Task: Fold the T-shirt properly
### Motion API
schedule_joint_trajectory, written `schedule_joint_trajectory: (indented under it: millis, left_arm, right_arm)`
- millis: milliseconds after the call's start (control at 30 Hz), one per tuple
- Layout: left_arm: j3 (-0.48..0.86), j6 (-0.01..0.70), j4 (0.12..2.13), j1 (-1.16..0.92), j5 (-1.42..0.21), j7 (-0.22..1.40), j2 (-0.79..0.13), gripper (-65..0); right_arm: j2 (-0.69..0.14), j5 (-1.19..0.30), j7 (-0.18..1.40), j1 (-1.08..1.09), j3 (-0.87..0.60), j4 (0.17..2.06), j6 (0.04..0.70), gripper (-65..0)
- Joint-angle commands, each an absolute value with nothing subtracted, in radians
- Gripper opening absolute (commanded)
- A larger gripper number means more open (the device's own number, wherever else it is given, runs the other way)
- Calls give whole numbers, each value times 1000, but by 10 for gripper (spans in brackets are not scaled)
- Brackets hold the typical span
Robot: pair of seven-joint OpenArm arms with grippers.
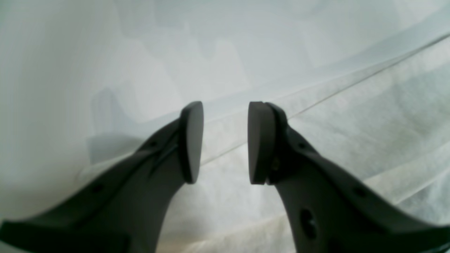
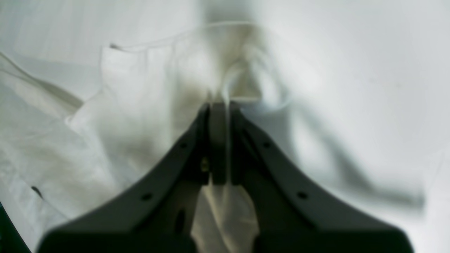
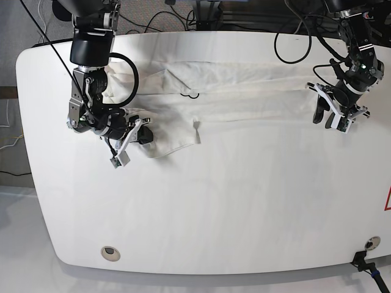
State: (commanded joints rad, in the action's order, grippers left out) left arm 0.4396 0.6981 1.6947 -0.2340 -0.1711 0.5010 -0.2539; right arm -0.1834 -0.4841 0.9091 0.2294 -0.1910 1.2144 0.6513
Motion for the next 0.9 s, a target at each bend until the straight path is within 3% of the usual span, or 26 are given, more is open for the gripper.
schedule_joint_trajectory:
  millis: [133,433,700,900]
  left_arm:
    - [440,698,1695,-234,-171,501,-254,-451]
    - [440,698,1693,-234,-171,501,-254,-451]
    - [440,698,1690,-231,-170,501,-254,-451]
    - [440,698,1689,-232,-170,501,-254,-451]
  right_arm:
    - [-183,-486,926,252,-191,1234,651,-650]
    - [-168,-495,1164,278,-199,1521,651,-650]
    - [-170,-707,1326,166,-199,1670,644,-650]
    - [-225,-776,1334,39,-194,1727,644,-650]
